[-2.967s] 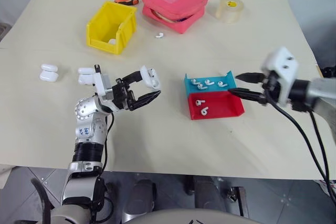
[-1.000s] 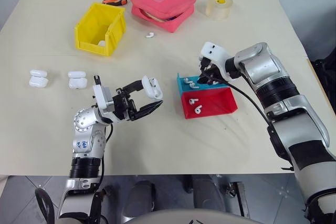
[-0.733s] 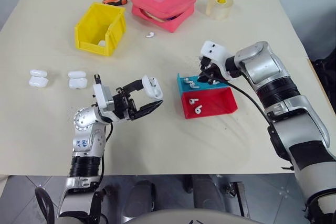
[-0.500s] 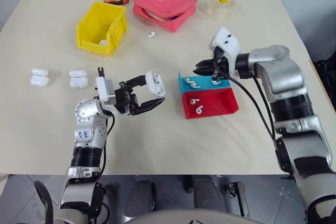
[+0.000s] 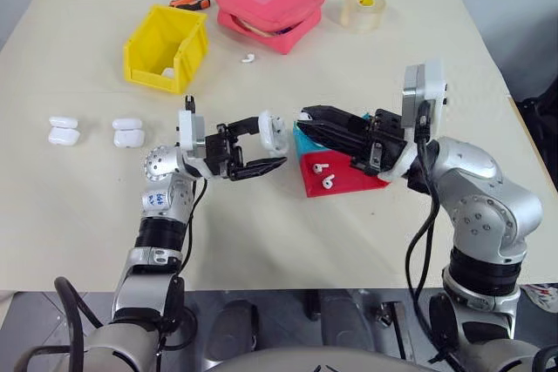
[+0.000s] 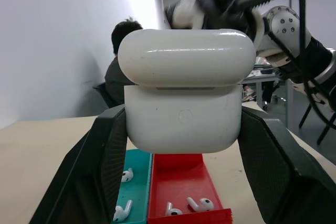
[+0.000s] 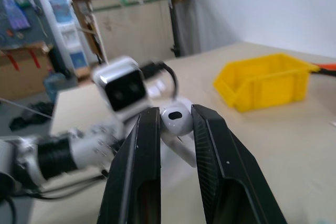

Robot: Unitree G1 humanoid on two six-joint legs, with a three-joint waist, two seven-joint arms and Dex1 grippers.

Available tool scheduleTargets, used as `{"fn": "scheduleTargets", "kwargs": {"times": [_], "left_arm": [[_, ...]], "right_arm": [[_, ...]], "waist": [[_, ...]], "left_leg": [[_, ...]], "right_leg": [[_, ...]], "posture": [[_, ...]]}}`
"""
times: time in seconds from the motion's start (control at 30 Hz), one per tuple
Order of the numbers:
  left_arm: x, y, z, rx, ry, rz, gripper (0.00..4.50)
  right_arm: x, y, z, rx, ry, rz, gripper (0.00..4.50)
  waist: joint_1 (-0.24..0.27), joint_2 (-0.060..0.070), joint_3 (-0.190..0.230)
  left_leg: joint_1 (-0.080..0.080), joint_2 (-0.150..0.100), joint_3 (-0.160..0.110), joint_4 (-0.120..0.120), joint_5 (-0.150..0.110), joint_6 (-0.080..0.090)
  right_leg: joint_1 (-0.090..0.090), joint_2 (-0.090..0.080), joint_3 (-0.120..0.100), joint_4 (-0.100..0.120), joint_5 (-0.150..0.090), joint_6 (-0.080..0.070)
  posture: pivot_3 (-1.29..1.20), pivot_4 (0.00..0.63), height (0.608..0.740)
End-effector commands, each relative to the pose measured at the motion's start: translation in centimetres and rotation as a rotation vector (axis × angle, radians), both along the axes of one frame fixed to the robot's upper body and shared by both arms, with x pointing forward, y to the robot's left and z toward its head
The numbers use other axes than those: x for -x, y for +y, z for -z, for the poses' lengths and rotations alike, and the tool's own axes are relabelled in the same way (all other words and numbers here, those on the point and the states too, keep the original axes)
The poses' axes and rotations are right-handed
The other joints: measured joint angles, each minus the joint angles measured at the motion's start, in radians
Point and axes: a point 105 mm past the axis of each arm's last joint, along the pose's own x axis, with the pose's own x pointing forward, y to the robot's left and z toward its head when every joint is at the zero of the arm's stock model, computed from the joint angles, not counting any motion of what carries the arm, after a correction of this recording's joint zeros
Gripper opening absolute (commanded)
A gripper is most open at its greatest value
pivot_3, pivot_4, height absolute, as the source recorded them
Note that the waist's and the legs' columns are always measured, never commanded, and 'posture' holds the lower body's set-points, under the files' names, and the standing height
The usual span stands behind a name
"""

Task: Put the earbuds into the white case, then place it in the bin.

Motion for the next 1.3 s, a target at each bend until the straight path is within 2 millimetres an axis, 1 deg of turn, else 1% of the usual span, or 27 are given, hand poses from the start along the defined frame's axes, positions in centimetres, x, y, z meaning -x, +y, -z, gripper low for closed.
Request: {"fn": "scheduleTargets", "kwargs": {"times": [0.03,0.13,0.27,0.4,0.53,0.67,0.77,0.93,1.13,1.3], "left_arm": [[0.5,-0.5,-0.7,0.021,-0.019,0.046,2.78],[0.6,-0.6,-0.8,0.022,-0.019,0.058,2.78],[0.9,-0.8,-0.9,0.022,-0.021,0.066,2.78],[1.1,-0.7,-0.9,0.018,-0.021,0.072,2.78],[1.0,-0.5,-1.0,0.017,-0.027,0.055,2.78],[0.9,-0.4,-1.1,0.025,-0.036,0.045,2.78],[1.0,-0.4,-1.2,0.030,-0.039,0.044,2.78],[1.3,-0.6,-1.3,0.045,-0.049,0.055,2.78],[1.8,-0.6,-1.5,0.065,-0.055,0.062,2.78],[2.1,-0.4,-1.4,0.068,-0.056,0.057,2.78]], "right_arm": [[0.8,0.9,-0.4,-0.038,0.008,-0.023,0.49],[1.1,1.7,-0.2,-0.069,0.032,-0.045,0.49],[1.1,2.5,0.5,-0.073,0.059,-0.068,0.49],[1.1,2.9,0.6,-0.080,0.065,-0.077,0.49],[1.5,3.2,0.7,-0.089,0.076,-0.100,0.49],[1.9,3.4,1.7,-0.070,0.107,-0.104,0.49],[1.8,3.2,2.5,-0.060,0.124,-0.091,0.49],[1.0,2.7,3.6,-0.049,0.143,-0.042,0.49],[0.0,1.5,5.2,0.008,0.151,0.022,0.49],[-0.3,0.5,5.6,0.045,0.144,0.043,0.49]], "waist": [[0.003,0.000,0.000],[0.001,0.000,0.000],[0.000,0.000,0.000],[0.000,0.000,0.000],[0.000,0.000,0.000],[0.001,0.000,0.000],[0.001,0.000,0.000],[0.001,0.000,0.000],[0.002,0.000,0.000],[0.003,0.000,0.000]], "left_leg": [[0.000,0.000,0.000,0.000,0.000,0.000],[0.000,0.000,0.000,0.000,0.000,0.000],[0.000,0.000,0.000,0.000,0.000,0.000],[0.000,0.000,0.000,0.000,0.000,0.000],[0.000,0.000,0.000,0.000,0.000,0.000],[0.000,0.000,0.000,0.000,0.000,0.000],[0.000,0.000,0.000,0.000,0.000,0.000],[0.000,0.000,0.000,0.000,0.000,0.000],[0.000,0.000,0.000,0.000,0.000,0.000],[0.000,0.000,0.000,0.000,0.000,0.001]], "right_leg": [[0.000,0.000,0.000,0.000,0.000,0.000],[0.000,0.000,0.000,0.000,0.000,0.000],[0.000,0.000,0.000,0.000,0.000,0.000],[0.000,0.000,0.000,0.000,0.000,0.000],[0.000,0.000,0.000,0.000,0.000,0.000],[0.000,0.000,0.000,0.000,0.000,0.000],[0.000,0.000,0.000,0.000,0.000,0.000],[0.000,0.000,0.001,0.000,0.000,0.000],[0.000,0.000,0.001,0.000,0.000,0.000],[0.000,0.000,0.001,0.000,0.000,0.000]], "posture": [[0.00,0.150,0.740],[0.00,0.150,0.740],[0.00,0.150,0.740],[0.00,0.150,0.740],[0.00,0.150,0.740],[0.00,0.150,0.740],[0.00,0.150,0.740],[0.00,0.150,0.740],[0.00,0.150,0.740],[0.00,0.150,0.740]]}}
